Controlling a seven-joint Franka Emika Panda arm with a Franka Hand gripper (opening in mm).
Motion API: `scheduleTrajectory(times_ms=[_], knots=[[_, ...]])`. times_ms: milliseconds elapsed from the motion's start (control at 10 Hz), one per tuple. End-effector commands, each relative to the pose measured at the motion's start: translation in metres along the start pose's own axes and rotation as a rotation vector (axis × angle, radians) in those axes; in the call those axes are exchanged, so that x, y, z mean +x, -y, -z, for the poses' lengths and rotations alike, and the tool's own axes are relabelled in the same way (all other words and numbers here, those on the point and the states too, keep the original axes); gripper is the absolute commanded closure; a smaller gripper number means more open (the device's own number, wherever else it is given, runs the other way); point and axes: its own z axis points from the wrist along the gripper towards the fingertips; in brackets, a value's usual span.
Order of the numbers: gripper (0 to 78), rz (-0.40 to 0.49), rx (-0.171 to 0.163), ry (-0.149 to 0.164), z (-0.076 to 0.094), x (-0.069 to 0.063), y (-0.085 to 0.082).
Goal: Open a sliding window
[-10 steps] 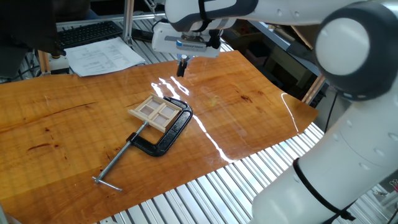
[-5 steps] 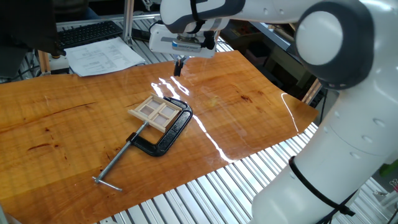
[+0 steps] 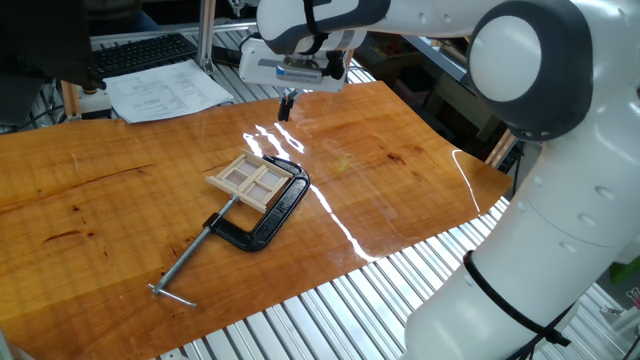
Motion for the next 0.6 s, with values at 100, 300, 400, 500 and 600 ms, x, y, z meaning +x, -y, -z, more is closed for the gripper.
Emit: scheduleTrajectory(times_ms=[100,300,400,500,600], knots=[[77.6,-0.082,-0.003,0.009,0.0015,-0.0006,-0.0001],[77.6,-0.135,0.001,-0.003,0.0015,-0.0006,-0.0001],[77.6,-0.152,0.002,-0.005,0.0015,-0.0006,-0.0001],[77.6,-0.162,0.004,-0.002,0.0015,-0.0006,-0.0001],[77.6,-0.168,0.002,0.002,0.0015,-0.0006,-0.0001]])
